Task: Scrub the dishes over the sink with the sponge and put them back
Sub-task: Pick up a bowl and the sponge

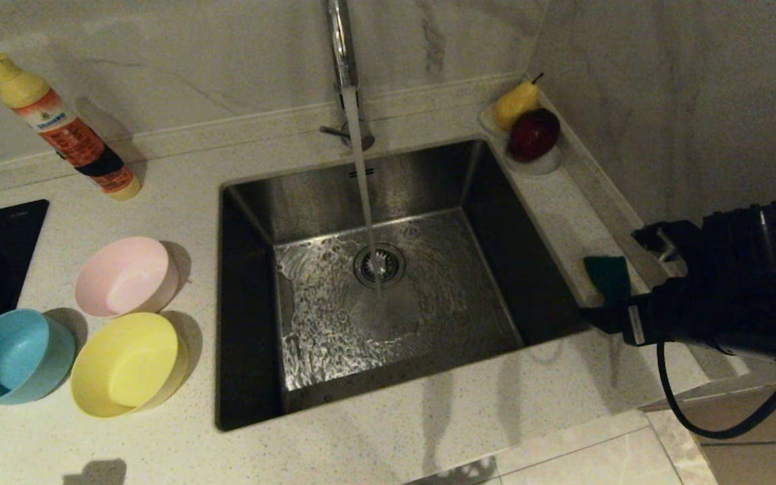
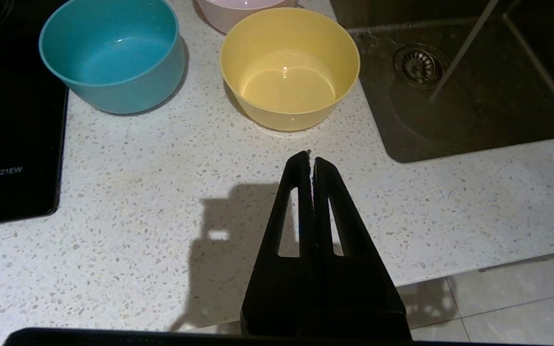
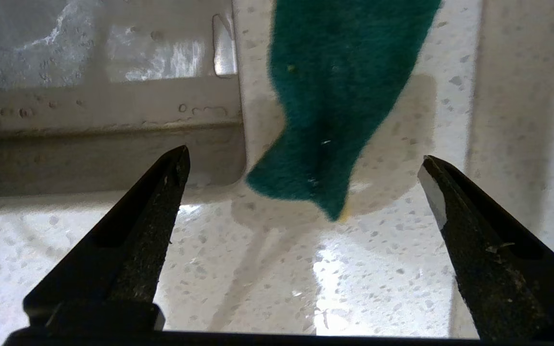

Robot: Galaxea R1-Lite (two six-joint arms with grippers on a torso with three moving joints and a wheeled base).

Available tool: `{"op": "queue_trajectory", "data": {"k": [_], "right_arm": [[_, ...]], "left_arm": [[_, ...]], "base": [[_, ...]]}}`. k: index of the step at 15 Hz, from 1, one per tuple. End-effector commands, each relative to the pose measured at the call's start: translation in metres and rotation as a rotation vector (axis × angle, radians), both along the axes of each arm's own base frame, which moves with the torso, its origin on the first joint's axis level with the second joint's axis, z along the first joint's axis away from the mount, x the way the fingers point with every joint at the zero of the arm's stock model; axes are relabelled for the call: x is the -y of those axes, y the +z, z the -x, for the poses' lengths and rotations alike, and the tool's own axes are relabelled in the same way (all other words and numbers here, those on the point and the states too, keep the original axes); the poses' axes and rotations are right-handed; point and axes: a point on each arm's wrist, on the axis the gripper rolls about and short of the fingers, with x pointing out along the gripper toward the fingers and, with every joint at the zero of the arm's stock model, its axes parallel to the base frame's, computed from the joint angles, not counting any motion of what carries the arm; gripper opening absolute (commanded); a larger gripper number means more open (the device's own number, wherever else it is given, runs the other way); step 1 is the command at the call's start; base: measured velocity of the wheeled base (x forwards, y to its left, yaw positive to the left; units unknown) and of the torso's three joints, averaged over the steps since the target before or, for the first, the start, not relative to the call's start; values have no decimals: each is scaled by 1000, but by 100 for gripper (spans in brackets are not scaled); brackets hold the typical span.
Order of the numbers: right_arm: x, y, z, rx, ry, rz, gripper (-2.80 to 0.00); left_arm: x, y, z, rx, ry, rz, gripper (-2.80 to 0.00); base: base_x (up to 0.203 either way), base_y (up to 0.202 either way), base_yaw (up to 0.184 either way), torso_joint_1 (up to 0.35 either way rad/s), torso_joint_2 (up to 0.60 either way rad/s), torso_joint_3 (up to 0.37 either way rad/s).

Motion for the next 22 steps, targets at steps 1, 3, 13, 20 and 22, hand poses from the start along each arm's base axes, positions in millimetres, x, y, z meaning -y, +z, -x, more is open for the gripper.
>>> {"op": "queue_trajectory", "data": {"k": [1, 3, 13, 20, 22], "right_arm": [[2, 2, -2, 7, -8, -3, 0], [2, 6, -2, 17, -7, -6, -280], [1, -1, -4, -12, -9, -3, -280], [4, 18, 12, 24, -5, -13, -280], [7, 36, 28, 41, 16, -25, -280]], "left_arm": [[0, -9, -3, -32, 1, 0, -280], [0, -9, -3, -32, -1, 0, -280], [0, -9, -3, -32, -1, 0, -280], [0, -9, -3, -32, 1, 0, -280], [0, -9, -3, -32, 0, 0, -280]], "base": [[0, 0, 0, 0, 0, 0], [0, 0, 0, 0, 0, 0], [0, 0, 0, 0, 0, 0], [0, 0, 0, 0, 0, 0], [0, 0, 0, 0, 0, 0]]}}
